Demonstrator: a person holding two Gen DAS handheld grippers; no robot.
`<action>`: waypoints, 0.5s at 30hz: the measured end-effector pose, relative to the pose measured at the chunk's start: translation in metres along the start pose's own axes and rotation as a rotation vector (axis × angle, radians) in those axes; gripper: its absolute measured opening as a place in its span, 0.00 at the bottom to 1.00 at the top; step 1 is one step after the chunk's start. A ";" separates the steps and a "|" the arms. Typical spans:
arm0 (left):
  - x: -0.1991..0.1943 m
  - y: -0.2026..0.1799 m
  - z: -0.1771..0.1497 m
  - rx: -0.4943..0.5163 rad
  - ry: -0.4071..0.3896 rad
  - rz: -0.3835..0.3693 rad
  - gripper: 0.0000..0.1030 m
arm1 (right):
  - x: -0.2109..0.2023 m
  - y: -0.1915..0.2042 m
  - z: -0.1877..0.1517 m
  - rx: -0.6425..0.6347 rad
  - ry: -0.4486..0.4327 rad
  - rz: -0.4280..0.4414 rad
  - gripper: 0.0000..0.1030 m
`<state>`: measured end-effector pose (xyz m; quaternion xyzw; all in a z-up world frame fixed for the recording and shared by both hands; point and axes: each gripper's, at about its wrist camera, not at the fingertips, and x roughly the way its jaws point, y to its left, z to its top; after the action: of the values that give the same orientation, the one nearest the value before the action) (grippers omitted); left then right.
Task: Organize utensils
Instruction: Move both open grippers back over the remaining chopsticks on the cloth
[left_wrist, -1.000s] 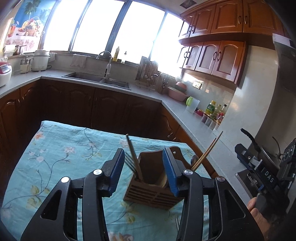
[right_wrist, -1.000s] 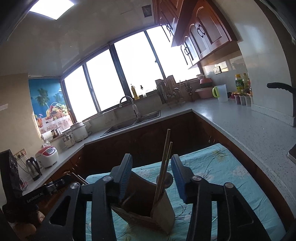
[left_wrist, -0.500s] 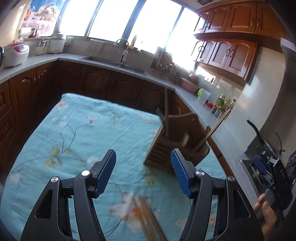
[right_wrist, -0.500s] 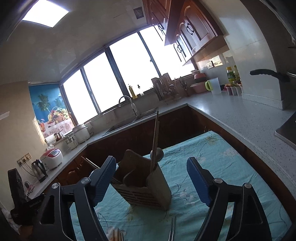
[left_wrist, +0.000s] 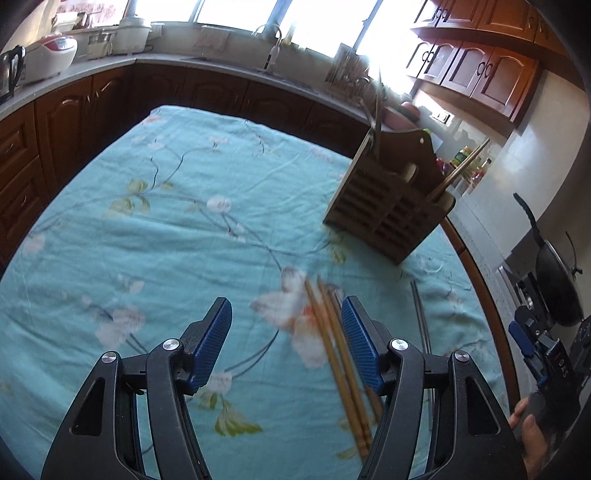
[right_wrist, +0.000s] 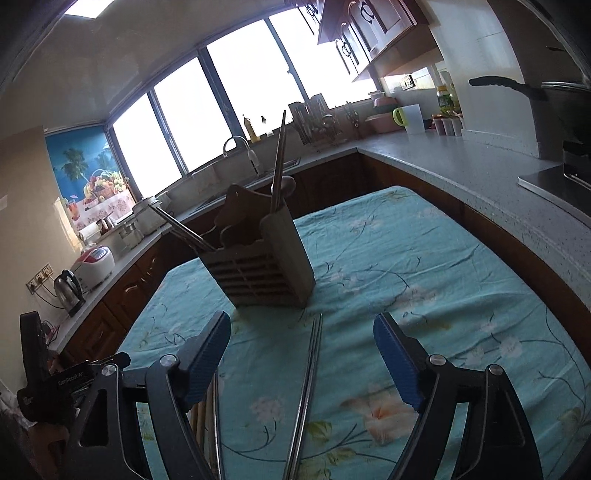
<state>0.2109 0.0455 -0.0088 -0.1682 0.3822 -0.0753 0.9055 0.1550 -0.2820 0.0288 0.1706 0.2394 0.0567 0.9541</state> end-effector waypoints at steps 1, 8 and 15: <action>0.001 0.000 -0.004 -0.002 0.009 0.000 0.61 | -0.001 0.000 -0.004 -0.003 0.005 -0.003 0.79; 0.008 -0.001 -0.021 0.001 0.057 0.014 0.61 | -0.002 0.007 -0.022 -0.043 0.038 -0.011 0.79; 0.013 -0.008 -0.018 0.020 0.078 0.010 0.61 | 0.005 0.017 -0.027 -0.060 0.069 0.015 0.79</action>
<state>0.2073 0.0303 -0.0266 -0.1543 0.4171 -0.0809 0.8920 0.1464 -0.2570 0.0100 0.1415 0.2690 0.0767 0.9496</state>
